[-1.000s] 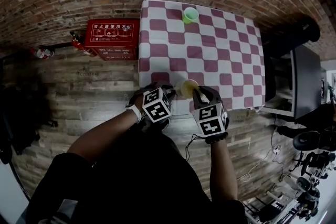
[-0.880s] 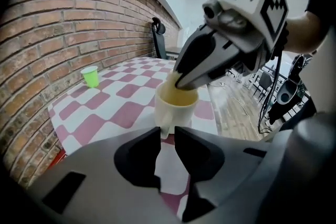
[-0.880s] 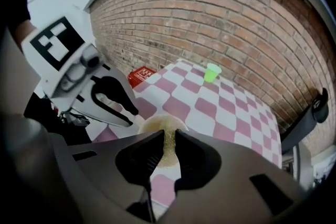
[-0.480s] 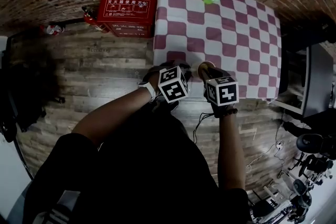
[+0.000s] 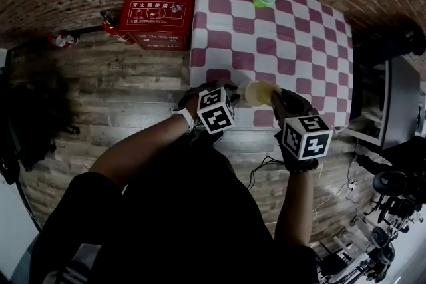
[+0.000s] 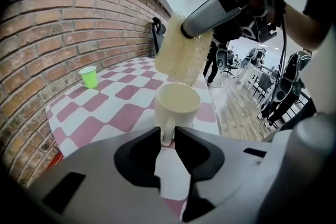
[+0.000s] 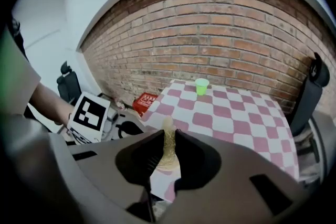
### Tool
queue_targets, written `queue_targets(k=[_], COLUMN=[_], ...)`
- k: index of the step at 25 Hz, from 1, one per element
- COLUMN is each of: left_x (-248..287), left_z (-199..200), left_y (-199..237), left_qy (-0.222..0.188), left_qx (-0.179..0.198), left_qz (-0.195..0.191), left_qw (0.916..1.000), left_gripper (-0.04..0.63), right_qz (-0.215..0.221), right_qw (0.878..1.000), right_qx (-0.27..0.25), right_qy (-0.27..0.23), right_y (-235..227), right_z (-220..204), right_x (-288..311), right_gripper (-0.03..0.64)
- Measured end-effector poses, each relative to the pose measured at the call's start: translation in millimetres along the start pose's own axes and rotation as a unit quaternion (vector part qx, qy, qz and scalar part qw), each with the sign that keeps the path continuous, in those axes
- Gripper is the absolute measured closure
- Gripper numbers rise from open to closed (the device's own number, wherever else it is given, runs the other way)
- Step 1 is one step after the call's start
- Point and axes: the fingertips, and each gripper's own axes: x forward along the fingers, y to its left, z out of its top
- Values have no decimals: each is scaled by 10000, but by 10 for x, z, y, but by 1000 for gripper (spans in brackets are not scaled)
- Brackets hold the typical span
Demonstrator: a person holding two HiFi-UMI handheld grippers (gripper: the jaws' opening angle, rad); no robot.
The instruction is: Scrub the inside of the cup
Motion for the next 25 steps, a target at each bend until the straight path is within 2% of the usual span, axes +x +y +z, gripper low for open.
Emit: queue_targets(k=[5, 9, 13, 15, 19, 22, 25], left_x=[9, 33, 2, -20, -37, -142, -401], left_z=[-3, 22, 8, -1, -8, -22, -78], left_y=[-4, -38, -13, 23, 44, 69, 251], left_qy=[16, 35, 51, 55, 2, -89, -230], left_qx=[-5, 33, 29, -12, -165, -170, -287], left_qz=[-14, -34, -3, 22, 2, 59, 377], left_qw=[10000, 10000, 10000, 10000, 9999, 9998, 9986], left_gripper=[502, 502, 502, 502, 502, 502, 502], right_qz=[-130, -129, 150, 388, 854, 954, 989], right_qw=[9967, 9872, 9863, 9914, 9963, 9892, 9788], right_qx=[-530, -1097, -1017, -670, 140, 828, 1231], right_qy=[604, 1146, 1292, 1052, 21, -749, -1306], right_y=[42, 135, 245, 285, 325, 319, 328], right_z=[-326, -588, -551, -429, -48, 199, 303], right_x=[385, 819, 836, 649, 119, -252, -540], right_gripper=[545, 546, 546, 546, 546, 546, 545])
